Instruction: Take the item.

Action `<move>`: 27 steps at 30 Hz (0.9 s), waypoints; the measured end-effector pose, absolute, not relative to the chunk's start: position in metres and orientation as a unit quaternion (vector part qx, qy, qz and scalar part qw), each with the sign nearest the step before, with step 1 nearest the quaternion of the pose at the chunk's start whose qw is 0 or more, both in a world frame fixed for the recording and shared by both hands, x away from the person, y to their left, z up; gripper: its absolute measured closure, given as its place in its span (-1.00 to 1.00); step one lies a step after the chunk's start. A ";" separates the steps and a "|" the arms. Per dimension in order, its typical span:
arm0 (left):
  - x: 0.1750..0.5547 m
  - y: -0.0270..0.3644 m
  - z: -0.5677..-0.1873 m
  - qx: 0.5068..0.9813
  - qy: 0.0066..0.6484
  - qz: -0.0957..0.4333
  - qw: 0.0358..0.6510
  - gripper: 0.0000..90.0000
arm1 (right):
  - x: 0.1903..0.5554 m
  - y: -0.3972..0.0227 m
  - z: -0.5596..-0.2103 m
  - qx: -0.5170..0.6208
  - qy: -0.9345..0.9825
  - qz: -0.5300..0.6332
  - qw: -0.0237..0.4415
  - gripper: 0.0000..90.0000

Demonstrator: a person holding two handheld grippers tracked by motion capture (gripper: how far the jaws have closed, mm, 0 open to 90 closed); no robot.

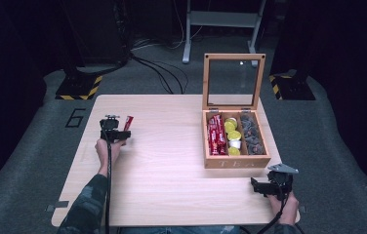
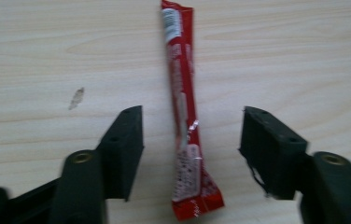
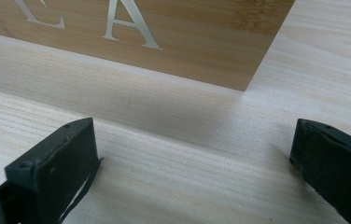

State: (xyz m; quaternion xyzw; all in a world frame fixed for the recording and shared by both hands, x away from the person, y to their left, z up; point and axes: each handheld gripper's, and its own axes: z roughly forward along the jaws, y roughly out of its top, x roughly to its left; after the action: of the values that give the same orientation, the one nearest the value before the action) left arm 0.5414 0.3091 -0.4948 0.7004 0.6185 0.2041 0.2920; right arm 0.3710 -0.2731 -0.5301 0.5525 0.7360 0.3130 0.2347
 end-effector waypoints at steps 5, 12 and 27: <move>0.528 0.310 -0.486 0.711 0.598 0.209 0.306 -0.49 | 0.371 -0.273 -0.530 0.553 0.736 0.313 0.235 -1.00; 0.507 0.310 -0.471 0.720 0.569 0.217 0.333 -0.66 | 0.371 -0.273 -0.530 0.553 0.735 0.313 0.235 -1.00; 0.445 0.308 -0.450 0.737 0.515 0.248 0.362 -0.84 | 0.371 -0.273 -0.530 0.554 0.734 0.312 0.236 -1.00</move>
State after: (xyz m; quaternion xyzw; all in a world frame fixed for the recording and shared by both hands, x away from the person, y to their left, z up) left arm 0.4453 0.3081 -0.4503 0.7367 0.5146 0.2479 0.3621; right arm 0.3710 -0.2730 -0.5301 0.5545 0.7344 0.3125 0.2358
